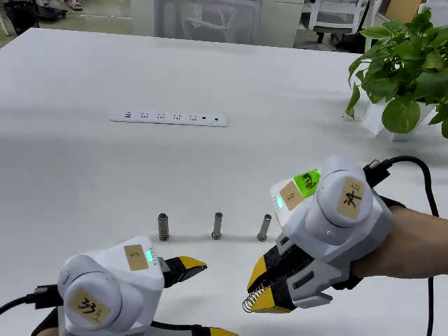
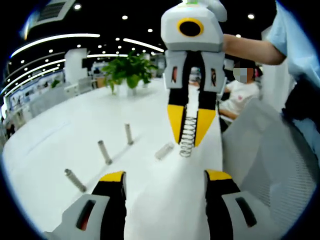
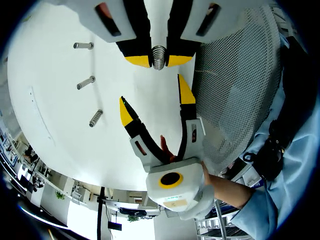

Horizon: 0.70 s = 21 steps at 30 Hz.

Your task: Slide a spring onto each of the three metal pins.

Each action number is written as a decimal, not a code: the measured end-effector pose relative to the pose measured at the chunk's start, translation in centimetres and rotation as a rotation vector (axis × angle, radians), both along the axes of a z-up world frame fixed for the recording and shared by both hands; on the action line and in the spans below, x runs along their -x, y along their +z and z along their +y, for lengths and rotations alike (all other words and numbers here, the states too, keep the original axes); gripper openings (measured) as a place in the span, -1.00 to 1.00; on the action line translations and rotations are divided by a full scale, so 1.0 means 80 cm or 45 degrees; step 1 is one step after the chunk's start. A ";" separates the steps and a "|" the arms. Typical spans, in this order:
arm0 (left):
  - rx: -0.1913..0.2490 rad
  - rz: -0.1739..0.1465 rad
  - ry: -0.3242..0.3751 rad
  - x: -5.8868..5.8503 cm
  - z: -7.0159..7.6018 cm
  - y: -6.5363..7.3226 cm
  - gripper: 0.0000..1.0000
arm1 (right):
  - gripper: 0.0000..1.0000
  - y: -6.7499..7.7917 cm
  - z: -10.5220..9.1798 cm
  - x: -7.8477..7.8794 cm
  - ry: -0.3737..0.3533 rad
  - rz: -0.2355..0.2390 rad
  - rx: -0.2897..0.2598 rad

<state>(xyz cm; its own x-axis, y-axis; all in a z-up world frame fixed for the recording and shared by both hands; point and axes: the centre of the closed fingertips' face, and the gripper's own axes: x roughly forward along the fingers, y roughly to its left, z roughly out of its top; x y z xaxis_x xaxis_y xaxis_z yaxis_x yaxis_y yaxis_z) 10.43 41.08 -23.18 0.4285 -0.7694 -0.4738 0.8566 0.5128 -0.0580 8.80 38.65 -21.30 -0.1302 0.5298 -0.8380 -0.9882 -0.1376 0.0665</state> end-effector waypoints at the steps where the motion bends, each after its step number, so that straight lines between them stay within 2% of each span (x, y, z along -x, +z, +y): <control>1: 0.018 -0.010 0.045 -0.004 0.005 0.003 0.32 | -0.76 0.000 0.001 -0.001 0.008 0.000 0.002; 3: 0.035 -0.008 0.094 -0.007 0.014 0.006 0.43 | -0.76 -0.001 0.003 -0.004 0.026 -0.014 0.008; 6: 0.021 -0.014 0.159 -0.012 0.028 0.006 0.49 | -0.76 -0.001 0.005 -0.012 0.041 -0.040 0.010; 7: 0.037 -0.026 0.192 -0.016 0.032 0.010 0.51 | -0.76 0.000 0.006 -0.015 0.041 -0.042 0.007; 9: 0.056 -0.019 0.236 -0.019 0.039 0.011 0.59 | -0.76 0.001 0.007 -0.019 0.048 -0.045 0.006; 12: 0.056 -0.006 0.269 -0.021 0.047 0.009 0.74 | -0.76 0.000 0.007 -0.028 0.057 -0.057 0.016; 14: 0.041 -0.024 0.296 -0.023 0.052 0.009 0.88 | -0.76 0.000 0.007 -0.034 0.065 -0.069 0.025; 16: 0.022 -0.024 0.329 -0.024 0.059 0.006 1.00 | -0.76 0.001 0.009 -0.042 0.071 -0.089 0.024; 21: 0.021 -0.029 0.368 -0.025 0.069 0.003 1.00 | -0.76 0.006 0.016 -0.064 0.077 -0.145 0.024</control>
